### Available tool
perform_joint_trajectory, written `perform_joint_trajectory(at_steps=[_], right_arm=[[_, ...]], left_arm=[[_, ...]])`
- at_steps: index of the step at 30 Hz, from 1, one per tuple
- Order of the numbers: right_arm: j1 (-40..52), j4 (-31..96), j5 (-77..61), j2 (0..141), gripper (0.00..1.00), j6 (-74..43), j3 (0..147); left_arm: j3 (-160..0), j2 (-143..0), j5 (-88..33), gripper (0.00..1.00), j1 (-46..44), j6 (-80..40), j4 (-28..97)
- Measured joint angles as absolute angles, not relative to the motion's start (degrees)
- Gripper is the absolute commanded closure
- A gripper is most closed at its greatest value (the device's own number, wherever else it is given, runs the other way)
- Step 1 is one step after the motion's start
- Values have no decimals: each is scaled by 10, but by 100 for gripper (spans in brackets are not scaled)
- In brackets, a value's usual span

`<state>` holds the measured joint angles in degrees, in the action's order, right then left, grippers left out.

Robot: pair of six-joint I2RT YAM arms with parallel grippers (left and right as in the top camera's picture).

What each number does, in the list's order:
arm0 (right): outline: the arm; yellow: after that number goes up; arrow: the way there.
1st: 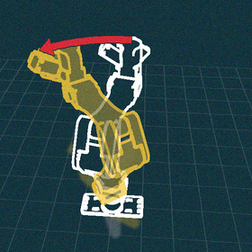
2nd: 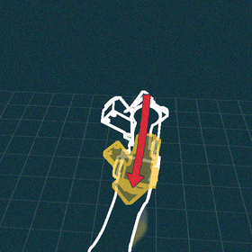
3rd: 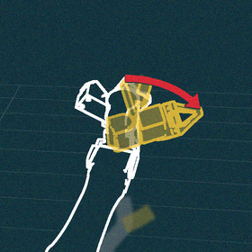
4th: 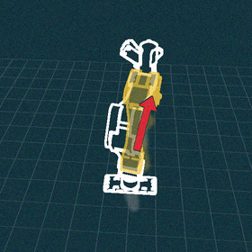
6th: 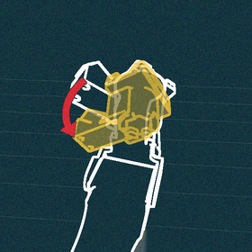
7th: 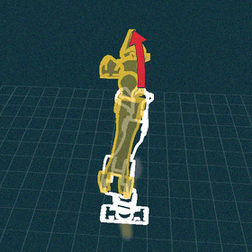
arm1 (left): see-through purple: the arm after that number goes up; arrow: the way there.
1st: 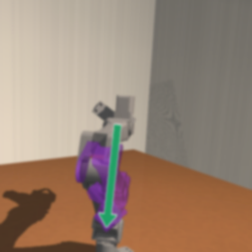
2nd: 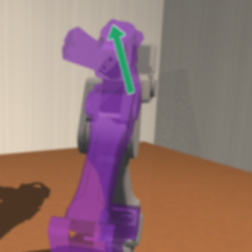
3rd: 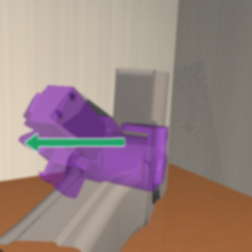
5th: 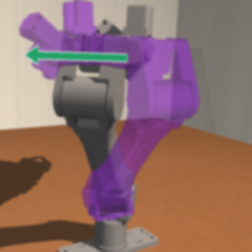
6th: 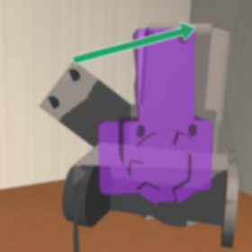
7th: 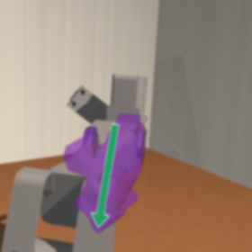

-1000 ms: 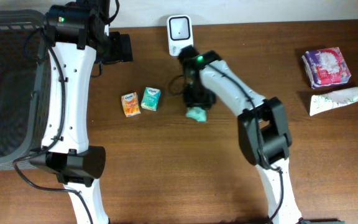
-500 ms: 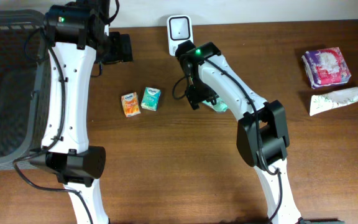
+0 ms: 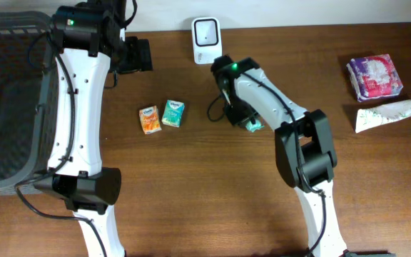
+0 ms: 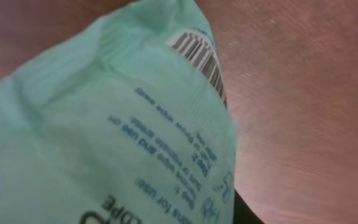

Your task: Scan the item barcode

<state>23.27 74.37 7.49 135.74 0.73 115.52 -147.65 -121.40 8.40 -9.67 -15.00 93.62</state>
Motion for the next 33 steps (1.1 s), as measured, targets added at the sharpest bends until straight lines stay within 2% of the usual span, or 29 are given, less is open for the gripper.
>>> perform_joint_trajectory(at_steps=[2, 3, 7, 10, 11, 12, 13, 18, 22, 26, 28, 29, 33], right_arm=[[212, 763, -21, 1357, 78, 3, 1201], [181, 769, -131, 1357, 78, 1, 1226], [83, 759, -360, 1357, 74, 20, 1198], [40, 730, -412, 1357, 70, 32, 1109], [29, 714, -423, 1358, 63, 33, 1072], [22, 699, -429, 1358, 46, 30, 1051], [13, 689, -436, 1358, 42, 34, 1035], [-65, 735, -428, 1358, 38, 34, 1042], [-92, 821, -369, 1358, 33, 37, 1128], [-71, 823, -308, 1358, 34, 37, 1144], [-50, 819, -283, 1358, 46, 37, 1144], [-39, 819, -272, 1358, 49, 38, 1144], [26, 842, -174, 1359, 48, -9, 1176]], left_arm=[[-1477, -1214, 84, 1, -97, -150, 936], [-1477, -1214, 84, 1, -97, -150, 936], [-1477, -1214, 84, 1, -97, -150, 937], [-1477, -1214, 84, 1, -97, -150, 936], [-1477, -1214, 84, 1, -97, -150, 936], [-1477, -1214, 84, 1, -97, -150, 937], [-1477, -1214, 84, 1, -97, -150, 936], [-1477, -1214, 84, 1, -97, -150, 937], [-1477, -1214, 84, 1, -97, -150, 937], [-1477, -1214, 84, 1, -97, -150, 936], [-1477, -1214, 84, 1, -97, -150, 936], [-1477, -1214, 84, 1, -97, -150, 936], [-1477, -1214, 84, 1, -97, -150, 937]])
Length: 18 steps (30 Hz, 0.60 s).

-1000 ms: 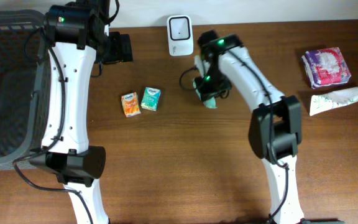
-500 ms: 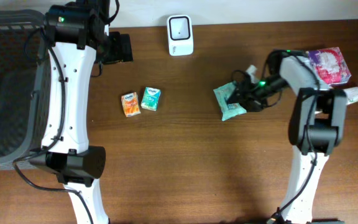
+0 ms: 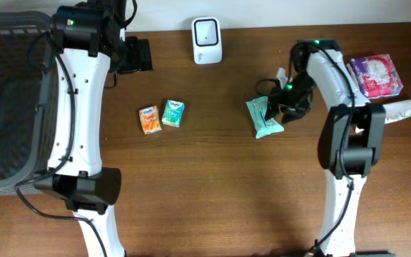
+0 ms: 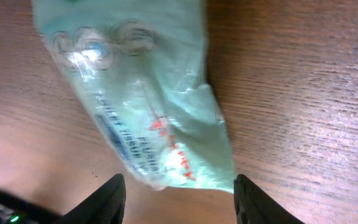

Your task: Scan the item barcode

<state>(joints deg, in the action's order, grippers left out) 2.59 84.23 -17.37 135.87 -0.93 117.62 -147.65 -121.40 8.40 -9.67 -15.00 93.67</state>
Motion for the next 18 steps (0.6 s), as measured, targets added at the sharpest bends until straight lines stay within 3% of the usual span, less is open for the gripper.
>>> perform_joint_trajectory(at_steps=[8, 16, 17, 18], right_arm=[[166, 824, 47, 1355, 48, -115, 1232], [249, 694, 263, 1354, 48, -206, 1085], [247, 690, 276, 1354, 49, -207, 1074], [244, 688, 285, 1352, 59, -208, 1068]], left_arm=[[-1477, -1214, 84, 1, -97, -150, 936], [-1477, -1214, 84, 1, -97, -150, 936], [-1477, -1214, 84, 1, -97, -150, 936], [-1477, -1214, 84, 1, -97, -150, 937]])
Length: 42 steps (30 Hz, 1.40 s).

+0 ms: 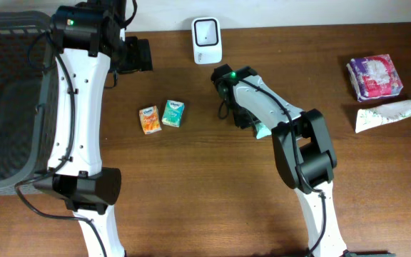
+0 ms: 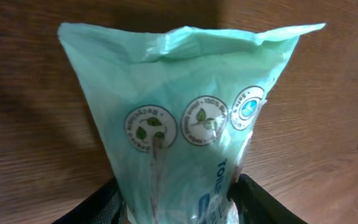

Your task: Scan the item barcode

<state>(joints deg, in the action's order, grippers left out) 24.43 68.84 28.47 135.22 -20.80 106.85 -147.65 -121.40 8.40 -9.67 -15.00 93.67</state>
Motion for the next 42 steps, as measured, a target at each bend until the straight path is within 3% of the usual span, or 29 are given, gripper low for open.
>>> perform_joint_trajectory(at_steps=[2, 8, 14, 21, 25, 33, 35, 42], right_arm=[[237, 686, 291, 1352, 81, -208, 1064], [193, 724, 184, 1346, 96, -180, 1095], [107, 798, -188, 1345, 95, -30, 1210], [-2, 828, -557, 1345, 96, 157, 1116], [-45, 829, -662, 1345, 95, 213, 1074], [-48, 789, -502, 1345, 83, 201, 1036], [-48, 761, -455, 1345, 66, 170, 1023], [-50, 791, -274, 1345, 49, 63, 1077]], left_arm=[[-1477, -1214, 84, 1, -97, -150, 936], [-1477, -1214, 84, 1, -97, -150, 937], [-1477, -1214, 84, 1, -97, -150, 937], [-1477, -1214, 84, 1, -97, -150, 936], [-1477, -1214, 84, 1, -97, -150, 936], [-1477, -1214, 84, 1, -97, -150, 936], [-1477, -1214, 84, 1, -97, -150, 936], [-1477, -1214, 84, 1, -97, -150, 936]])
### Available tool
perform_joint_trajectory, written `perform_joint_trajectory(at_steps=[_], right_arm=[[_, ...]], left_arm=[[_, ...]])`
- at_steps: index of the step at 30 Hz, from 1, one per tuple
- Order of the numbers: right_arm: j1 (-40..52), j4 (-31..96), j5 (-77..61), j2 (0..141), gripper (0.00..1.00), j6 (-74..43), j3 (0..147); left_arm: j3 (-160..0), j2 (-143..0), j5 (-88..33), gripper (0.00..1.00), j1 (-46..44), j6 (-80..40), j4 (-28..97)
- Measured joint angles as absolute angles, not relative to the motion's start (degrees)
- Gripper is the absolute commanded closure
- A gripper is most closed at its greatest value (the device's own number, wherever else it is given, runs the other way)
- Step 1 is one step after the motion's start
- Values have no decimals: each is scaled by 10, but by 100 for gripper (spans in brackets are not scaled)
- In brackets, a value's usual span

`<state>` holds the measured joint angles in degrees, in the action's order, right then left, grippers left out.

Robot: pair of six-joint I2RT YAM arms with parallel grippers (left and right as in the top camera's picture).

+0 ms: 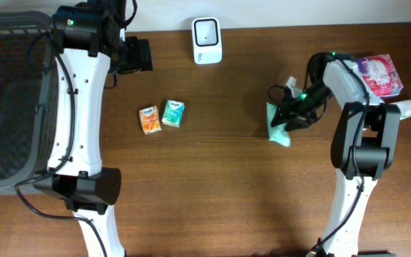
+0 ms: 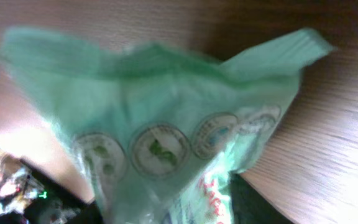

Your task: Scan the item barcode

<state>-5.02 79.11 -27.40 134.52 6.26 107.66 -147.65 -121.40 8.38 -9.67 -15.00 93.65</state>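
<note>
A pale green tissue pack (image 1: 278, 128) hangs just above the brown table right of centre, with my right gripper (image 1: 292, 116) shut on it. In the right wrist view the green tissue pack (image 2: 160, 124) fills the blurred frame, round leaf logos facing the camera, and no barcode shows. One dark finger (image 2: 248, 202) shows beside it. The white scanner (image 1: 207, 31) stands at the back centre, well left of the pack. My left gripper (image 1: 140, 55) hovers at the back left, its jaws unreadable from above.
An orange carton (image 1: 149, 119) and a teal carton (image 1: 173, 113) lie left of centre. A dark basket (image 1: 45, 107) stands at the far left. A purple pack (image 1: 374, 76) and a white tube (image 1: 387, 114) lie at the far right.
My right gripper and the green pack were at the table's centre below the scanner; they are now further right, away from it. The left arm has not moved.
First the right gripper held the pack at centre, barcode in the wrist view. Then the pack was further right between the fingers. It was back at centre below the scanner after that, logos showing, and is now off to the right again.
</note>
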Motion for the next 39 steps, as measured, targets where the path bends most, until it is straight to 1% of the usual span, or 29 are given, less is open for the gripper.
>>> perform_joint_trajectory(at_steps=[2, 5, 7, 10, 12, 15, 18, 20, 21, 24, 25, 26, 27, 28, 29, 30, 33, 35, 36, 37, 38, 39], right_arm=[[-53, 834, -205, 1344, 49, 48, 1149], [-52, 897, -169, 1344, 48, 43, 1223], [-43, 913, -149, 1344, 29, 41, 1246], [-29, 896, -94, 1343, 15, 3, 1247], [-33, 891, -89, 1344, 12, -4, 1247], [-66, 887, -123, 1344, 12, 30, 1246], [-105, 862, -214, 1343, 12, 91, 1203], [-109, 825, -256, 1342, 12, 112, 1156], [-105, 812, -265, 1342, 13, 118, 1135], [-91, 759, -292, 1342, 24, 126, 1078], [-90, 738, -307, 1342, 33, 127, 1058], [-90, 722, -327, 1337, 58, 129, 1040], [-90, 714, -339, 1336, 72, 128, 1031], [-90, 709, -346, 1336, 85, 131, 1024], [-90, 707, -355, 1336, 93, 129, 1018], [-90, 707, -359, 1336, 96, 128, 1018], [-90, 726, -362, 1336, 96, 115, 1026], [-89, 756, -329, 1336, 96, 94, 1061], [-87, 769, -305, 1336, 96, 83, 1079], [-79, 785, -253, 1335, 96, 50, 1111], [-70, 799, -198, 1333, 96, 19, 1133], [-52, 821, -113, 1329, 96, -32, 1150]], left_arm=[[-1477, -1214, 84, 1, -97, -150, 937], [-1477, -1214, 84, 1, -97, -150, 937], [-1477, -1214, 84, 1, -97, -150, 937], [-1477, -1214, 84, 1, -97, -150, 936], [-1477, -1214, 84, 1, -97, -150, 936], [-1477, -1214, 84, 1, -97, -150, 936], [-1477, -1214, 84, 1, -97, -150, 936], [-1477, -1214, 84, 1, -97, -150, 936], [-1477, -1214, 84, 1, -97, -150, 936], [-1477, -1214, 84, 1, -97, -150, 936], [-1477, -1214, 84, 1, -97, -150, 936], [-1477, -1214, 84, 1, -97, -150, 936], [-1477, -1214, 84, 1, -97, -150, 936], [-1477, -1214, 84, 1, -97, -150, 936], [-1477, -1214, 84, 1, -97, -150, 936], [-1477, -1214, 84, 1, -97, -150, 936], [-1477, -1214, 84, 1, -97, -150, 937], [-1477, -1214, 84, 1, -97, -150, 936], [-1477, -1214, 84, 1, -97, -150, 936], [-1477, -1214, 84, 1, -97, -150, 936], [-1477, -1214, 84, 1, -97, -150, 936], [-1477, -1214, 84, 1, -97, -150, 937]])
